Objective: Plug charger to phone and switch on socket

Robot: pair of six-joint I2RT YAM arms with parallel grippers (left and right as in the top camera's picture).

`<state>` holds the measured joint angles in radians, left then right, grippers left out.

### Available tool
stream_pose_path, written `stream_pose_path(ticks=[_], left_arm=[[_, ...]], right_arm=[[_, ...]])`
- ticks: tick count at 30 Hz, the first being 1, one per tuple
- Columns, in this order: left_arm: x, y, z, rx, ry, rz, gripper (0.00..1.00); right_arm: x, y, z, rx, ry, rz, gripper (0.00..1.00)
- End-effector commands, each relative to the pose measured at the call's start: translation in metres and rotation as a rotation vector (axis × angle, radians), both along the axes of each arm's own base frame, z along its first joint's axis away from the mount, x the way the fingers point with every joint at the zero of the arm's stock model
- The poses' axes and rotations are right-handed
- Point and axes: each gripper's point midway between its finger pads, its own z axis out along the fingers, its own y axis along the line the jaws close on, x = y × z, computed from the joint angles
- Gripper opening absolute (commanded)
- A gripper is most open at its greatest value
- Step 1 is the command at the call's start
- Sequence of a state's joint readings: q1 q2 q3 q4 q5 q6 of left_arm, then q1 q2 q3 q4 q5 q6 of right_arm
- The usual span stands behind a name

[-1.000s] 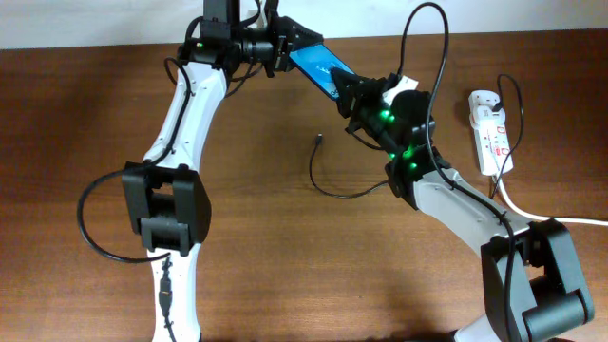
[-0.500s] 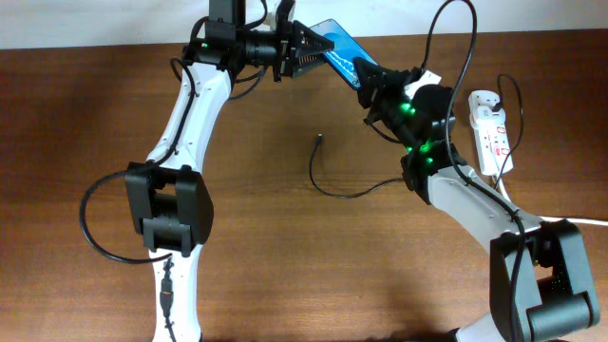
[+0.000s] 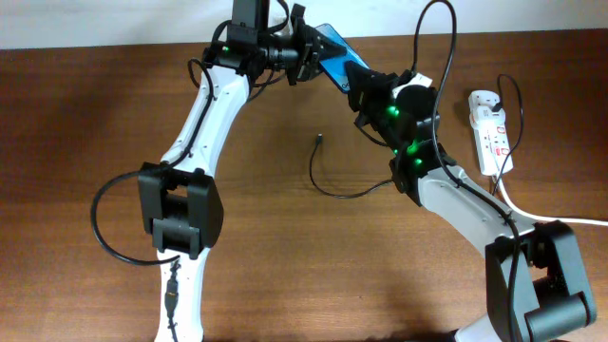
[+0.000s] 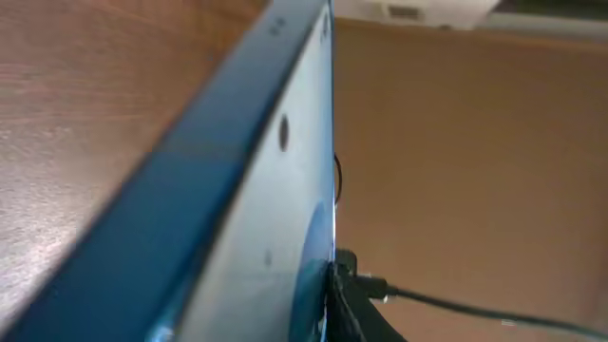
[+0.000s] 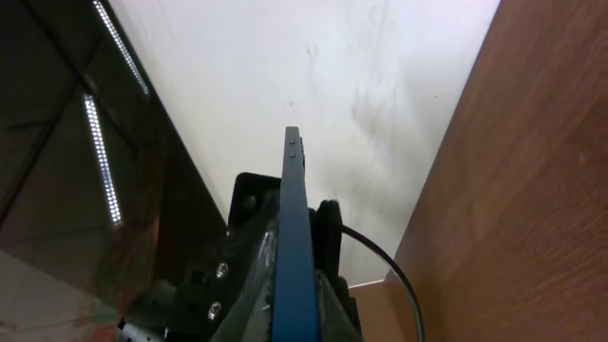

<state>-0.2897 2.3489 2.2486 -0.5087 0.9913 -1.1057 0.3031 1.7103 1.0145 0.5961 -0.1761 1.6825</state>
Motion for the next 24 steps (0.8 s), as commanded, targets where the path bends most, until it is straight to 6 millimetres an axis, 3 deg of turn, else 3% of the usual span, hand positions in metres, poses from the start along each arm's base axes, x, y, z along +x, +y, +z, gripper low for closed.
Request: stream_pose_path(ticks=[1, 4, 6, 9, 10, 14, 17, 19, 20, 21, 24], left_arm=[[0.013, -0.001, 0.008, 0.011, -0.038, 0.069, 0.23], [0.021, 0.002, 0.016, -0.006, -0.078, 0.088, 0.23], [0.020, 0.001, 0.016, -0.007, -0.076, 0.085, 0.11], [0.024, 0.003, 0.015, -0.007, -0.035, 0.123, 0.09], [0.024, 0.003, 0.014, -0.007, -0.034, 0.123, 0.01], [0.024, 0.002, 0.016, -0.010, -0.042, 0.123, 0.00], [0.025, 0.003, 0.016, -0.010, -0.042, 0.124, 0.00], [0.026, 0.005, 0.015, -0.009, -0.041, 0.127, 0.00], [0.027, 0.008, 0.016, -0.012, -0.041, 0.128, 0.00], [0.027, 0.012, 0.017, -0.019, -0.039, 0.121, 0.00], [0.026, 0.031, 0.023, -0.040, -0.115, 0.054, 0.00]], right_arm=[[-0.024, 0.045, -0.006, -0.049, 0.015, 0.171, 0.04], [-0.027, 0.051, -0.006, -0.049, 0.015, 0.187, 0.04], [-0.027, 0.051, -0.006, -0.048, 0.015, 0.187, 0.04], [-0.027, 0.051, -0.006, -0.048, 0.015, 0.187, 0.04], [-0.027, 0.051, -0.006, -0.048, 0.015, 0.187, 0.04], [-0.027, 0.051, -0.006, -0.048, 0.015, 0.186, 0.05], [-0.027, 0.050, -0.006, -0.049, 0.015, 0.182, 0.36], [-0.024, 0.046, -0.006, -0.053, 0.014, 0.155, 0.78], [-0.021, 0.042, -0.006, -0.055, 0.013, 0.138, 0.90], [-0.017, 0.032, -0.004, -0.105, -0.022, 0.124, 0.97], [-0.009, -0.001, -0.001, -0.201, -0.091, 0.160, 0.98]])
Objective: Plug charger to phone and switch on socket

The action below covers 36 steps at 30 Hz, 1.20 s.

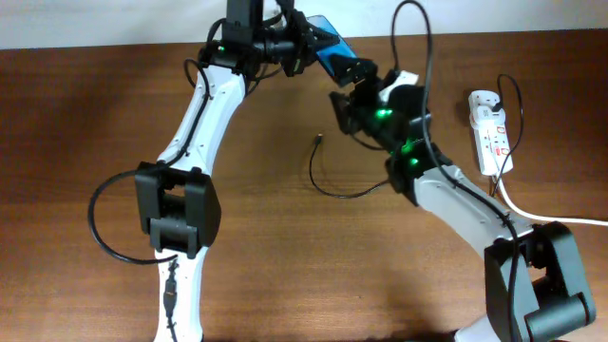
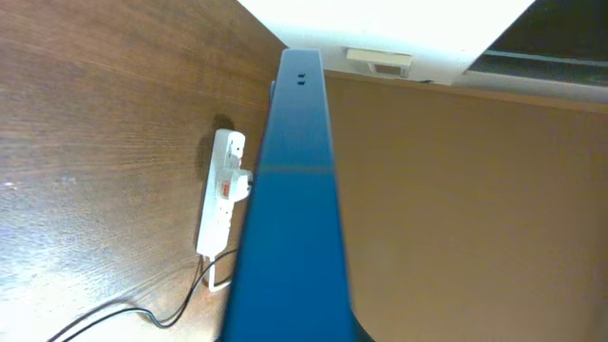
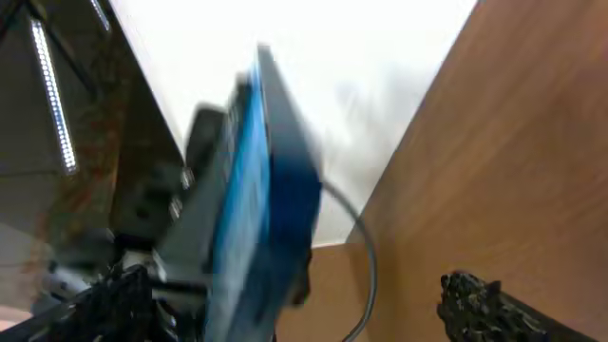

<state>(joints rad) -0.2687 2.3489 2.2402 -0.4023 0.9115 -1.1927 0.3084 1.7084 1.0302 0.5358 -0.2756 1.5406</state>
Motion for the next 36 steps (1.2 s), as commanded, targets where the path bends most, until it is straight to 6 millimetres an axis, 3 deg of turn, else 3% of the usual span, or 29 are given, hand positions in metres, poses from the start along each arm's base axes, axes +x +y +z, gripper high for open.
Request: stream_pose_path(ticks=[1, 3, 5, 6, 8, 9, 11, 14, 17, 19, 24, 30, 36], left_arm=[[0.000, 0.032, 0.020, -0.030, -0.148, -0.093, 0.00], [-0.003, 0.056, 0.027, -0.058, -0.224, -0.155, 0.00], [-0.011, 0.080, 0.035, -0.095, -0.317, -0.229, 0.00], [-0.013, 0.092, 0.028, -0.086, -0.312, -0.232, 0.00], [-0.014, 0.123, -0.012, 0.046, -0.208, -0.154, 0.00], [-0.018, 0.137, -0.030, 0.112, -0.149, -0.129, 0.00], [-0.027, 0.148, -0.041, 0.150, -0.120, -0.136, 0.00], [-0.029, 0.152, -0.042, 0.152, -0.110, -0.137, 0.00], [-0.030, 0.152, -0.042, 0.149, -0.108, -0.138, 0.00], [-0.031, 0.152, -0.043, 0.149, -0.103, -0.139, 0.00], [-0.031, 0.152, -0.043, 0.148, -0.099, -0.139, 0.00], [-0.032, 0.150, -0.043, 0.147, -0.093, -0.142, 0.00], [-0.035, 0.150, -0.045, 0.146, -0.073, -0.143, 0.00]], right_arm=[[0.002, -0.033, 0.008, -0.096, -0.091, 0.060, 0.98], [-0.005, -0.053, 0.001, -0.171, -0.110, 0.154, 0.98], [-0.022, -0.057, -0.030, -0.284, -0.046, 0.264, 0.98], [-0.031, -0.057, -0.046, -0.349, -0.002, 0.306, 0.98], [-0.048, -0.049, -0.064, -0.469, 0.054, 0.410, 0.98], [-0.055, -0.048, -0.066, -0.540, 0.085, 0.448, 0.98], [-0.060, -0.048, -0.058, -0.720, 0.107, 0.483, 0.98], [-0.069, -0.058, -0.027, -1.063, 0.161, 0.478, 0.98], [-0.064, -0.055, 0.003, -1.132, 0.137, 0.468, 0.98], [-0.058, -0.053, 0.008, -1.139, 0.132, 0.474, 0.98], [-0.047, -0.036, -0.015, -1.084, 0.139, 0.524, 0.99], [-0.045, -0.010, -0.094, -1.018, 0.304, 0.645, 0.91], [-0.040, -0.008, -0.114, -0.946, 0.409, 0.590, 0.75]])
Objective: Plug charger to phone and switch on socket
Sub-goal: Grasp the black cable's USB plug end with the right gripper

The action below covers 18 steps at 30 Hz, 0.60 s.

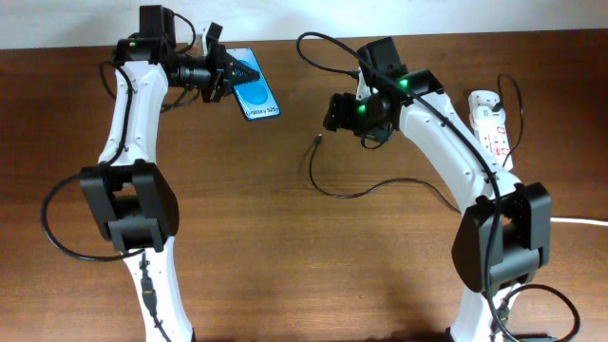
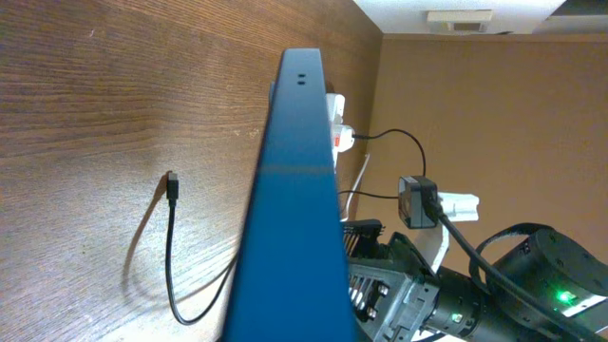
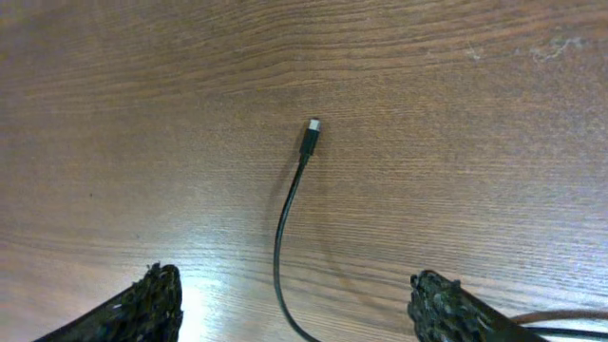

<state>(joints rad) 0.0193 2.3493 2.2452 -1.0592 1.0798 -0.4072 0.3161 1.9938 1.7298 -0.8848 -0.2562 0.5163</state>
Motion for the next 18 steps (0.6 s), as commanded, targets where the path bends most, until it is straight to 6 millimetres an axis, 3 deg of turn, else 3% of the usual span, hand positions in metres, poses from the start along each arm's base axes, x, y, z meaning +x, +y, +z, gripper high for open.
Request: stream_pose_path(ticks=[1, 7, 12, 16, 18], left_arm=[[-0.001, -0.002, 0.009, -0.016, -0.032, -0.017, 0.00], [-0.001, -0.002, 0.009, -0.017, -0.027, -0.014, 0.00], [-0.003, -0.002, 0.008, -0.021, 0.001, -0.007, 0.00], [-0.005, -0.002, 0.008, -0.021, 0.014, -0.007, 0.00], [-0.005, -0.002, 0.007, -0.021, 0.018, -0.007, 0.00]], right_arm=[[0.002, 0.008, -0.012, 0.029, 0.040, -0.021, 0.72], [0.001, 0.031, -0.060, 0.110, 0.163, -0.031, 0.34], [0.011, 0.044, -0.097, 0.124, 0.184, -0.052, 0.26], [0.010, 0.054, -0.117, 0.121, 0.201, -0.056, 0.26], [0.014, 0.057, -0.118, 0.124, 0.182, -0.053, 0.26]])
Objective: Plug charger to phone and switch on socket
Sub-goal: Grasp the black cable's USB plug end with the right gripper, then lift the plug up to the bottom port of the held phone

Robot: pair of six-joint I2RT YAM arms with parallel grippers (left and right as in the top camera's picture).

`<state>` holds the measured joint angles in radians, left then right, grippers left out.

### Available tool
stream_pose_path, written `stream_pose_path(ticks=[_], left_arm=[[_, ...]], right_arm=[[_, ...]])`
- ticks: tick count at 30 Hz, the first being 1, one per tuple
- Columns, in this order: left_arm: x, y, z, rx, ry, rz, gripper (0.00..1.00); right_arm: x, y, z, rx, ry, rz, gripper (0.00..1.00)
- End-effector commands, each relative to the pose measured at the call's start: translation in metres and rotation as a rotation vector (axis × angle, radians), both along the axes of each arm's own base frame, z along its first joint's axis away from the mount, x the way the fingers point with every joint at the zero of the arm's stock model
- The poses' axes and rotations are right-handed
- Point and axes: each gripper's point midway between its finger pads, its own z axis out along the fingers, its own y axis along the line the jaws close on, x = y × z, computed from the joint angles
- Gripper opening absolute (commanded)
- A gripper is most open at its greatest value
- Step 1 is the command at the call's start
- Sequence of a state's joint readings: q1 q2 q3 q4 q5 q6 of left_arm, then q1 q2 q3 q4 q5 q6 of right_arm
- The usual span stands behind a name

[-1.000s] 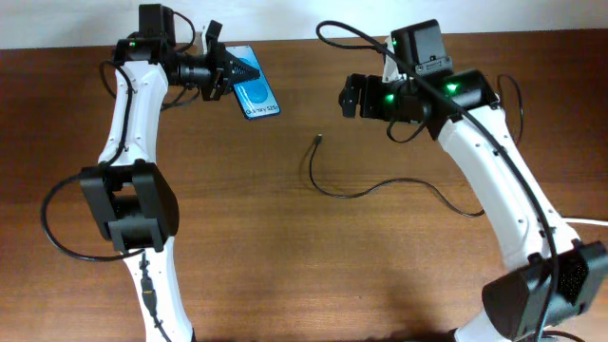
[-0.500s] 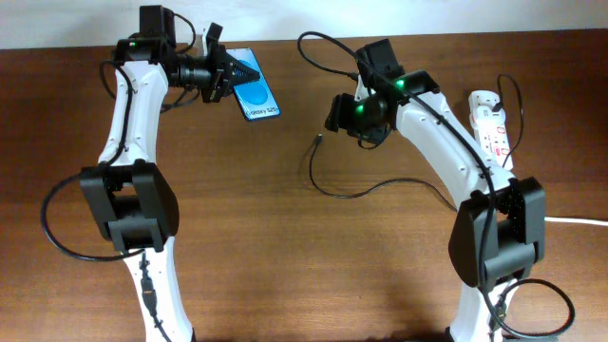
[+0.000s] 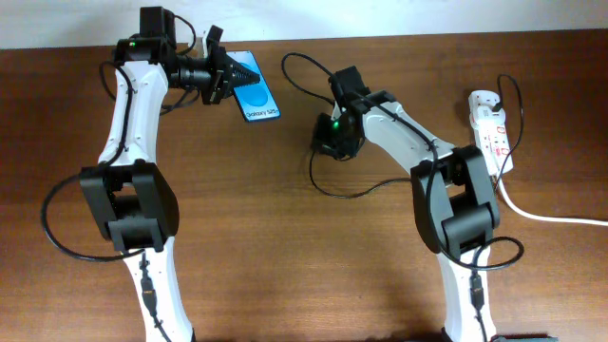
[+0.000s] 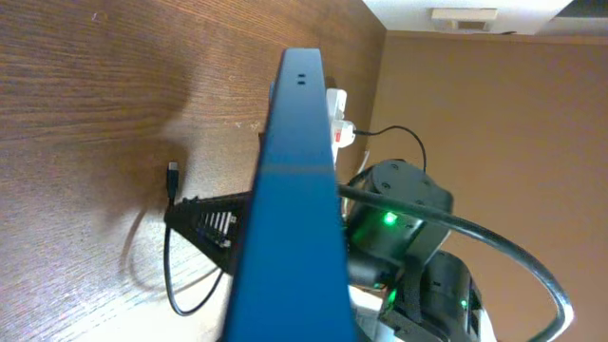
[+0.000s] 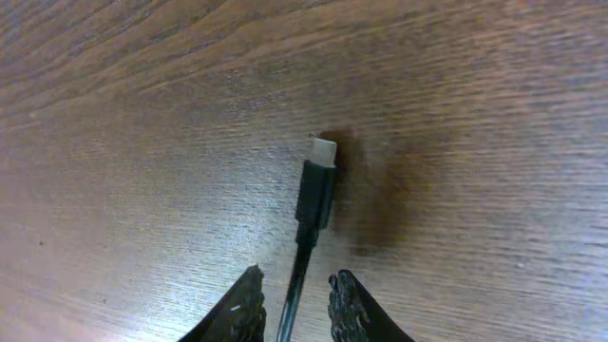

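Note:
My left gripper (image 3: 231, 80) is shut on the blue phone (image 3: 256, 98), held edge-up above the back left of the table; the phone's blue edge (image 4: 290, 180) fills the left wrist view and hides the fingers. The black charger cable (image 3: 328, 186) lies in a loop at mid-table, its plug (image 5: 317, 195) flat on the wood. My right gripper (image 5: 296, 288) is low over the table just behind the plug. It is open, with a fingertip either side of the cable and a small gap each side. The white socket strip (image 3: 489, 128) lies at the right.
The strip's white lead (image 3: 541, 217) runs off the right edge. The wooden table (image 3: 285, 266) ends at a pale wall at the back. My right arm (image 3: 399, 128) reaches across from the right, close to the phone's lower end.
My right gripper was wide open above the cable plug; now it is down at the table with its fingers narrowed round the cable behind the plug. The left gripper and phone have not moved.
At first both grippers were at the phone at the back middle. Then the right one was off it. Later the left gripper held the phone alone at the back left and the right hung open over the plug. Now the right straddles the cable.

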<state>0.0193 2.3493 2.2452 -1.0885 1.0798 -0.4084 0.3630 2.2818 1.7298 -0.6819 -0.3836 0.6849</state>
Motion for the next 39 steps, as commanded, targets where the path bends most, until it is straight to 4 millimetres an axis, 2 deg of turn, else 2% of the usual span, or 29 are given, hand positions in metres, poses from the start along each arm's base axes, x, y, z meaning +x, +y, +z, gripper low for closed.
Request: stream_pose_path(ticks=[1, 4, 20, 21, 23, 25, 26, 27, 28, 29, 30, 31, 34, 36, 39], left_arm=[[-0.001, -0.002, 0.009, -0.020, -0.013, -0.007, 0.00], [-0.001, -0.002, 0.009, -0.020, -0.010, -0.007, 0.00], [-0.001, -0.002, 0.009, -0.021, -0.009, -0.007, 0.00], [-0.001, -0.002, 0.009, -0.021, -0.009, -0.007, 0.00], [-0.001, -0.002, 0.009, -0.021, -0.009, -0.007, 0.00], [-0.002, -0.002, 0.009, -0.022, -0.008, -0.007, 0.00], [-0.002, -0.002, 0.009, -0.022, -0.005, -0.007, 0.00], [-0.003, -0.002, 0.009, -0.021, -0.002, -0.007, 0.00], [-0.002, -0.002, 0.009, -0.022, -0.001, -0.007, 0.00], [-0.005, -0.002, 0.008, -0.027, 0.013, -0.009, 0.00], [-0.007, -0.004, 0.012, -0.052, 0.008, -0.023, 0.00], [-0.010, -0.008, 0.021, -0.098, -0.029, -0.059, 0.00], [-0.019, -0.017, 0.046, -0.243, -0.100, -0.138, 0.00], [-0.027, -0.024, 0.062, -0.328, -0.155, -0.192, 0.00], [-0.033, -0.039, 0.065, -0.352, -0.159, -0.231, 0.00]], right_arm=[[0.002, 0.007, -0.005, 0.004, -0.011, 0.002, 0.26], [-0.001, 0.006, -0.014, 0.005, -0.011, 0.000, 0.26], [-0.001, 0.005, -0.029, -0.052, -0.049, -0.020, 0.26], [-0.001, 0.005, -0.029, -0.053, -0.047, -0.020, 0.24], [-0.002, 0.005, -0.030, -0.053, -0.045, -0.019, 0.04], [-0.001, 0.000, -0.025, -0.047, -0.042, -0.016, 0.04], [0.002, -0.004, -0.008, -0.001, -0.075, 0.042, 0.04], [0.006, -0.013, 0.020, 0.061, -0.120, 0.095, 0.04], [0.007, -0.023, 0.038, 0.091, -0.145, 0.119, 0.04], [0.004, -0.035, 0.085, 0.188, -0.238, 0.227, 0.04], [-0.007, -0.041, 0.128, 0.271, -0.330, 0.322, 0.04], [-0.019, -0.050, 0.162, 0.283, -0.397, 0.366, 0.04], [-0.062, -0.070, 0.241, 0.240, -0.552, 0.441, 0.04], [-0.096, -0.067, 0.262, 0.280, -0.561, 0.512, 0.04], [-0.126, -0.071, 0.262, 0.289, -0.502, 0.504, 0.04]])
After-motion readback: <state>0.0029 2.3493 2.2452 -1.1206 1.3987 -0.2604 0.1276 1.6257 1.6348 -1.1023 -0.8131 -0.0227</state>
